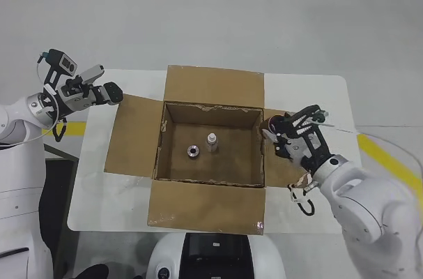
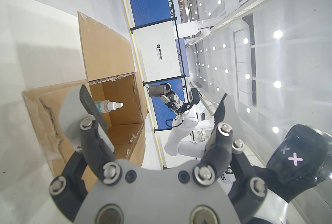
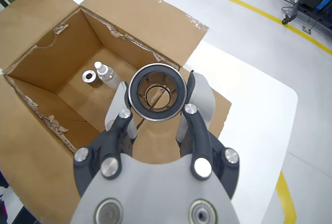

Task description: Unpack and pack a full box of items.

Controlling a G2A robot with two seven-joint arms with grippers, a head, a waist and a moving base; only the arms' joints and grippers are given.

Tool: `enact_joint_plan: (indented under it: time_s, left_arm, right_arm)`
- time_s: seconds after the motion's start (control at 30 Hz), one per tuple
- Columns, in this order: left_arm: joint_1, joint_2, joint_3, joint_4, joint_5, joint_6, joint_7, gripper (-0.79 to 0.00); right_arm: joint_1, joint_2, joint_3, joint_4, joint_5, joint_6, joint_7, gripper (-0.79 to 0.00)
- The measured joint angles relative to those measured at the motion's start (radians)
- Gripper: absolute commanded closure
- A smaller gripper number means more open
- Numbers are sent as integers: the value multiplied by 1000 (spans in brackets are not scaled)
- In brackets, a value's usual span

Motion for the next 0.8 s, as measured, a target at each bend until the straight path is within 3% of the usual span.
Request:
enact_joint_plan:
  time_s: [0.8]
  left_arm:
    - [0,0,0,0,0,0,0,-785]
  right_arm:
    - [203,-32,-248,154,7,94,113,0]
